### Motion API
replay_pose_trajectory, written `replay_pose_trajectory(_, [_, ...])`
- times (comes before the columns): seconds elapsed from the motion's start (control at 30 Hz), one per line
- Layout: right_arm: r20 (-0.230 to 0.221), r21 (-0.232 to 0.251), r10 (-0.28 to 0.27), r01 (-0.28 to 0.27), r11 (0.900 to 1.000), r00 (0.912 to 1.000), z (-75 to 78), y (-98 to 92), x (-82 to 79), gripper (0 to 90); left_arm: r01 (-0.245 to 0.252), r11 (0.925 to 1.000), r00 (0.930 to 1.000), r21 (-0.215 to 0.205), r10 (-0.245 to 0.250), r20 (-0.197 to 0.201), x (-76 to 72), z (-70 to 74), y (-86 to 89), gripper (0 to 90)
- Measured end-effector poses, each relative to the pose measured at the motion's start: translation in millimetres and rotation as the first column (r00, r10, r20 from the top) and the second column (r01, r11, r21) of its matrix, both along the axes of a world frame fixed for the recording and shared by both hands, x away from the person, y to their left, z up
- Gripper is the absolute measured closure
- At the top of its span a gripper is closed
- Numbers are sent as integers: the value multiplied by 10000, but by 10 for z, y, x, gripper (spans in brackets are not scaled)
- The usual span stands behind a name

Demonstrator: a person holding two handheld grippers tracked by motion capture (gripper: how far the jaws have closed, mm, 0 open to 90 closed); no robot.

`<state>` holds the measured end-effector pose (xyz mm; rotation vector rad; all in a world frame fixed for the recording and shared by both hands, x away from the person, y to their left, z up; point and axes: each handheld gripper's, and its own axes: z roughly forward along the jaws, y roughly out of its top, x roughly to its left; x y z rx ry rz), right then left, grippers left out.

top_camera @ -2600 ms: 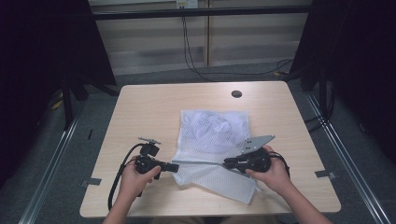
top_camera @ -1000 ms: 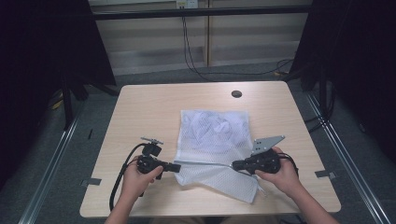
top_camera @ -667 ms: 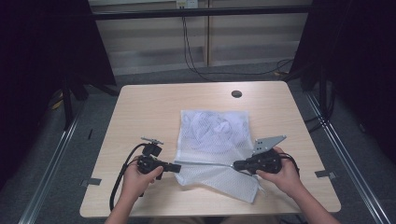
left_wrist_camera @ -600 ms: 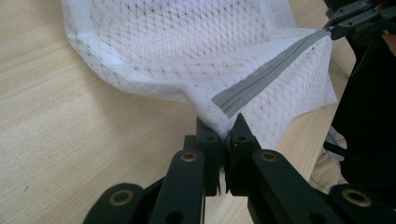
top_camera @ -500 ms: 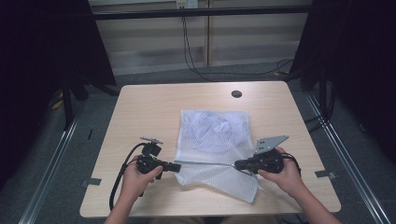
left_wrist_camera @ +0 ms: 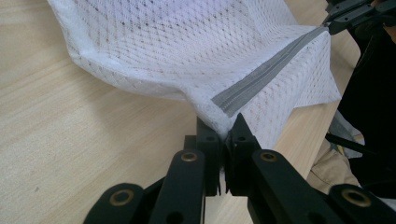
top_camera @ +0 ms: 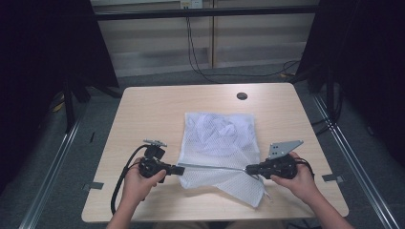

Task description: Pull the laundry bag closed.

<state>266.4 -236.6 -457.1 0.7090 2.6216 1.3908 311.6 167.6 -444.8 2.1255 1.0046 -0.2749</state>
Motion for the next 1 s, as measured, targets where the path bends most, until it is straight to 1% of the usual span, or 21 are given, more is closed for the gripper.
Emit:
replay_pose_trajectory(0.07, [-17,-1,-70,70,10000,10000,3,-32,-6,874,-154,9998,9999,-139,154,4,3,8,26,867])
replay_pose_trajectory(0.1, [41,53,-108,108,9999,9999,2,-55,-7,874,-120,9998,9999,-137,121,4,6,10,36,866])
replay_pose_trajectory(0.13, [-26,102,-169,170,9998,9999,2,-73,-11,874,-125,9997,9999,-203,125,-41,5,13,44,866])
replay_pose_trajectory(0.17, [-2,109,-198,198,9997,9998,2,-99,-14,874,-113,9997,9999,-220,113,-34,5,15,46,866])
replay_pose_trajectory(0.23, [19,155,-204,204,9997,9998,2,-124,-21,874,-55,9999,10000,-122,55,-6,3,18,35,866])
replay_pose_trajectory(0.33, [28,113,-175,174,9998,9998,-2,-122,-35,874,-111,9997,9999,-196,110,-58,4,11,27,866])
replay_pose_trajectory(0.37, [42,100,-156,156,9998,9999,-4,-124,-39,874,-52,9998,10000,-193,51,-57,5,11,29,866])
replay_pose_trajectory(0.43, [53,129,-127,126,9998,9999,-4,-126,-41,874,-87,9998,10000,-163,86,-30,3,9,26,866])
replay_pose_trajectory(0.47, [58,129,-126,126,9998,9999,-1,-130,-44,874,-45,9998,10000,-173,44,-44,4,7,27,866])
replay_pose_trajectory(0.5, [64,127,-102,101,9999,9999,-1,-133,-46,874,16,10000,10000,-91,-16,-3,8,9,31,866])
replay_pose_trajectory(0.57, [82,13,-131,130,9999,9999,-1,-149,-52,874,-171,9998,9998,-68,171,-45,-1,4,28,866])
replay_pose_trajectory(0.6, [64,2,-175,175,9998,9998,-6,-175,-55,874,-52,9999,10000,-136,51,-75,7,-2,43,866])
replay_pose_trajectory(0.63, [34,60,-199,199,9998,9998,-9,-199,-58,874,-116,9999,9999,-65,116,-54,6,-2,48,867])
replay_pose_trajectory(0.7, [75,47,-258,258,9997,9996,-16,-229,-65,874,-118,9998,9999,-146,116,-113,9,-5,50,866])
replay_pose_trajectory(0.73, [69,79,-257,256,9996,9996,-19,-239,-67,874,-107,9999,9999,-109,106,-82,7,-5,44,866])
replay_pose_trajectory(0.77, [61,66,-276,275,9996,9996,-18,-242,-70,873,-112,9998,9999,-157,111,-119,5,-7,35,866])
replay_pose_trajectory(0.83, [109,25,-268,268,9996,9996,-18,-242,-74,873,-164,9998,9998,-102,163,-93,3,-7,32,866])
replay_pose_trajectory(0.87, [90,34,-244,244,9997,9997,-17,-244,-76,874,-135,9998,9998,-159,133,-130,4,-7,35,866])
replay_pose_trajectory(1.0, [182,40,-249,249,9997,9995,-15,-248,-83,874,-47,10000,9999,-63,46,-96,8,-13,39,866])
